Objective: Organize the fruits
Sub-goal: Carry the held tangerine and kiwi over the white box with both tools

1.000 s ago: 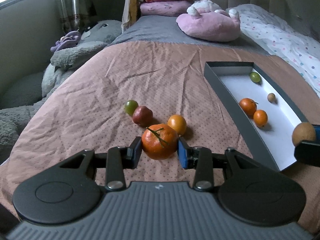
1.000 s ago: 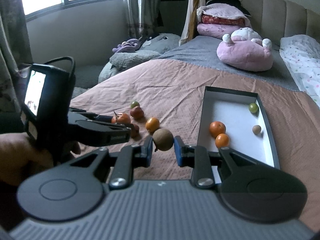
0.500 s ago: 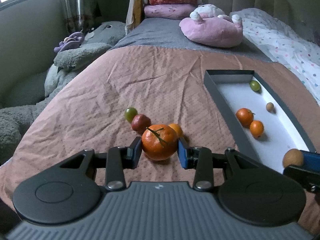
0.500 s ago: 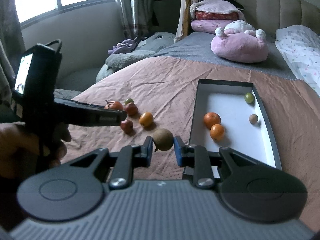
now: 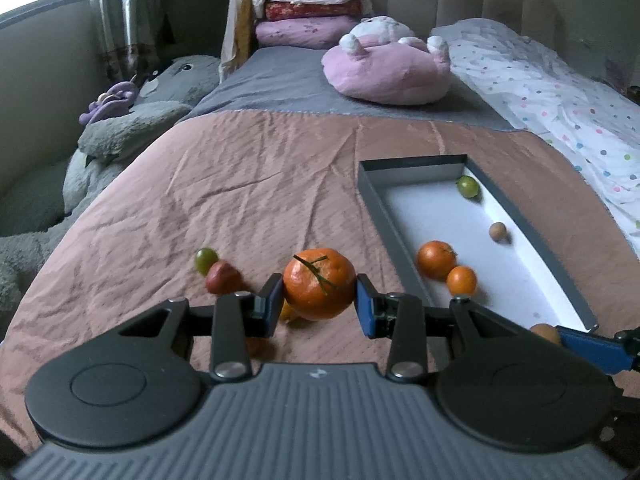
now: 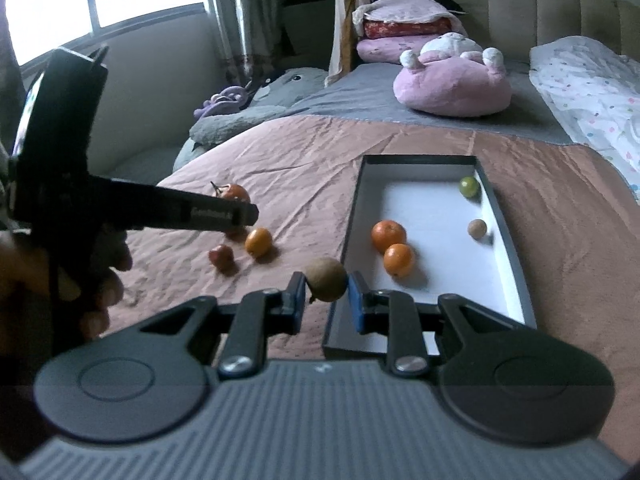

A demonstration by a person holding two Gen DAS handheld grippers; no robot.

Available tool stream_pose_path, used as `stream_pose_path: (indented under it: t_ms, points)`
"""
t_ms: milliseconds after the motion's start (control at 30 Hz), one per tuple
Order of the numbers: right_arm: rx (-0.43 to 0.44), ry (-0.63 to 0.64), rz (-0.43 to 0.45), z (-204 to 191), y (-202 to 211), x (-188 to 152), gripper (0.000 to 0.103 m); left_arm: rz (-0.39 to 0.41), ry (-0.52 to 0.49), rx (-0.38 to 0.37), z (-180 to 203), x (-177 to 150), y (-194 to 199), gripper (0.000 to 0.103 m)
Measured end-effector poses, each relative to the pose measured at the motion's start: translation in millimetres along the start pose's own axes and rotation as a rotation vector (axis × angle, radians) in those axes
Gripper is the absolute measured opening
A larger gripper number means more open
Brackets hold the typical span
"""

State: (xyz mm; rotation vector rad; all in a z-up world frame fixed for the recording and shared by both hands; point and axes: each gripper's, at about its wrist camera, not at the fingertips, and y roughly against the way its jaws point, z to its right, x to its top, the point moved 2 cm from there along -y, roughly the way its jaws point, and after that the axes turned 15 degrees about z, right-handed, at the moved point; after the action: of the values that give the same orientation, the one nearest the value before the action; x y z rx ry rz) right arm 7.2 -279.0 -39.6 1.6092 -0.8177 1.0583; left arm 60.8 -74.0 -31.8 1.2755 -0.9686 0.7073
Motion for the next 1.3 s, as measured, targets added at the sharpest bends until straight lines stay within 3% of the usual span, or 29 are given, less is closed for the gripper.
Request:
stream_pose_path:
  t_ms: [567, 1033, 1300]
  points:
    - [-0.022, -0.014, 0.023, 14, 10, 4, 0.026, 0.014, -0.037, -0.032, 19, 13, 3, 0.044]
    - [0.018, 0.036, 0.094, 10, 47, 25, 0.026, 0.095, -0.066, 0.007, 31, 31, 68, 0.044]
    - [0.004, -0.008, 0.148, 18, 70, 23, 0.026, 0.117, -0.094, 0.01, 39, 35, 98, 0.044]
